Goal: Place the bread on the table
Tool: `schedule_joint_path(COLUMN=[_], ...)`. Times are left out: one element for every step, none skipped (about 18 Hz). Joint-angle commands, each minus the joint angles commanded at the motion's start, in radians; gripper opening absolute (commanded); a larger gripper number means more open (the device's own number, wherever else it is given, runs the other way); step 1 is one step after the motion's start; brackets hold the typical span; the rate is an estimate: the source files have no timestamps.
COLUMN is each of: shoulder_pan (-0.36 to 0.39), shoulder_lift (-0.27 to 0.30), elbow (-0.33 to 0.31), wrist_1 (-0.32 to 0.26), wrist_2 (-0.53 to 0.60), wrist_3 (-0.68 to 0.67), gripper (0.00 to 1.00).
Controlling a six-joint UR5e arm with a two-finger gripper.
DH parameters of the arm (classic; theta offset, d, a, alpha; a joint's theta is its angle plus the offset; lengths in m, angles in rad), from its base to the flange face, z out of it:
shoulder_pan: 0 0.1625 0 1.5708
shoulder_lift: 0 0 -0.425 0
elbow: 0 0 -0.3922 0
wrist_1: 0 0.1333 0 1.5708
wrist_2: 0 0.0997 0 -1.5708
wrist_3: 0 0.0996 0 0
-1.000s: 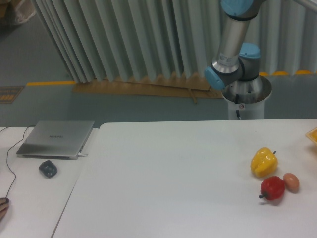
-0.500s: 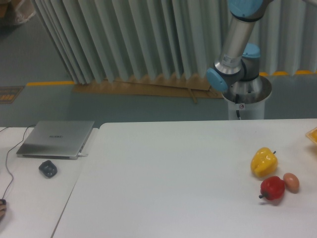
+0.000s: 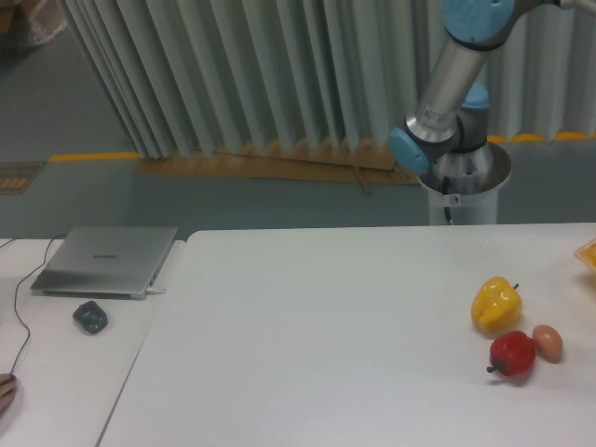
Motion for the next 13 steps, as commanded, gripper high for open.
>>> schedule_joint_path(shoulder_pan=[0.000, -0.002, -0.002, 0.000, 0.000, 0.002, 0.002, 0.002, 0.002, 0.003, 0.005, 0.006, 0.008], shoulder_lift=[-0.012, -0.023, -0.031, -0.034, -0.037, -0.034, -0.031, -0.031, -0.035, -0.040, -0.048, -0.051, -0.054], elbow=[-0.002, -0.005, -0.006, -0.009, -0.012, -0.018, -0.021, -0.023, -0.025, -0.026, -0.031, -0.032, -0.032], wrist_1=[0.000, 0.000, 0.000, 0.000, -0.002, -0.003, -0.005, -0.006, -0.006, -0.008, -0.005, -0.005, -0.005], wrist_2=[0.000, -0.001, -0.001, -0.001, -0.004, -0.006, -0.006, -0.006, -0.008, -0.009, -0.011, -0.012, -0.018], wrist_3=[0.000, 0.000, -0.002, -0.009, -0.015, -0.012, -0.018, -0.012, -0.014, -0.017, -0.014, -0.015, -0.012], gripper=[1.00, 1.00, 1.00, 1.00, 1.00, 1.00, 1.00, 1.00, 1.00, 1.00, 1.00, 1.00, 1.00])
